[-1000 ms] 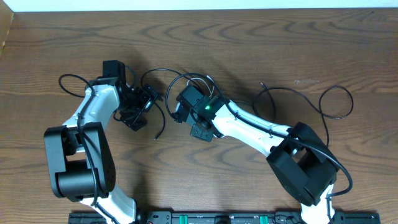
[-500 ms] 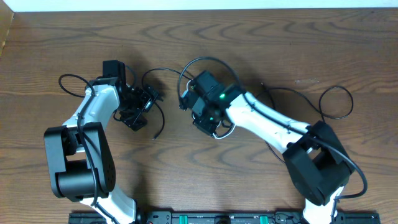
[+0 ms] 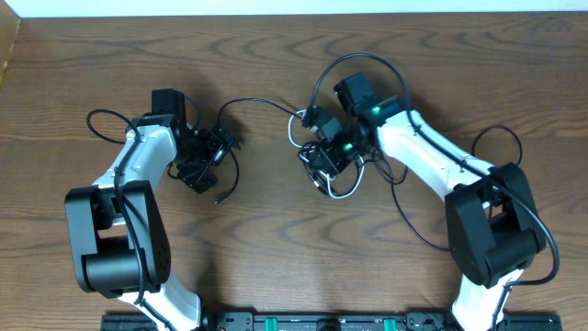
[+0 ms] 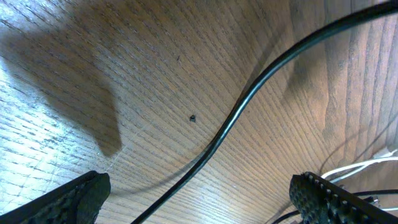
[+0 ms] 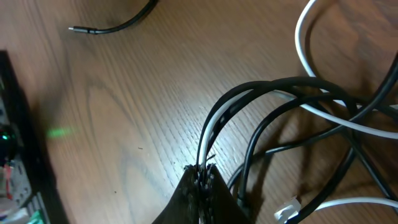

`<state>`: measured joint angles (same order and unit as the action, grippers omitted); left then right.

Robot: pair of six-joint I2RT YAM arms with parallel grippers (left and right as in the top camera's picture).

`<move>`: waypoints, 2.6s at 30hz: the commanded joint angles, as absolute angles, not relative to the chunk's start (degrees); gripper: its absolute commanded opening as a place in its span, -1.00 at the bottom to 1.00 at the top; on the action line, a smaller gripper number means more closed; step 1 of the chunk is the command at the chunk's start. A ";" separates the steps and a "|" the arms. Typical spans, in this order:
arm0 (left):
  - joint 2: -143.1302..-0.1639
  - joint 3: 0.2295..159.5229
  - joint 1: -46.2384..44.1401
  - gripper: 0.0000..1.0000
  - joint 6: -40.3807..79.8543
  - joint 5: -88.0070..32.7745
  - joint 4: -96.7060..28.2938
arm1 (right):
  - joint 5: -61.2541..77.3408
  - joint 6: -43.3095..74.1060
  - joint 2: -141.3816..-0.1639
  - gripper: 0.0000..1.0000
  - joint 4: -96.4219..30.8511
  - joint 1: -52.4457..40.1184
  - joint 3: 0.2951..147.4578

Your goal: Untangle cables

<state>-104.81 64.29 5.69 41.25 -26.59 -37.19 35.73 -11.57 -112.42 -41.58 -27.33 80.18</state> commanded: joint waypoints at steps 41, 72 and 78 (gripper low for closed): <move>-105.38 63.96 5.87 0.95 40.73 -25.63 -37.41 | 4.29 5.78 -111.37 -0.97 -47.09 -17.72 80.44; -105.38 63.96 5.87 0.96 40.75 -25.63 -37.41 | 77.03 -40.95 -111.37 -0.98 -57.71 -16.58 80.40; -105.38 63.96 5.87 0.96 40.73 -25.63 -37.41 | 77.10 -40.77 -111.37 -0.98 -57.71 -16.49 80.40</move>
<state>-104.81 64.29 5.69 41.25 -26.59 -37.19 72.82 -38.15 -112.38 -57.63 -16.64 80.16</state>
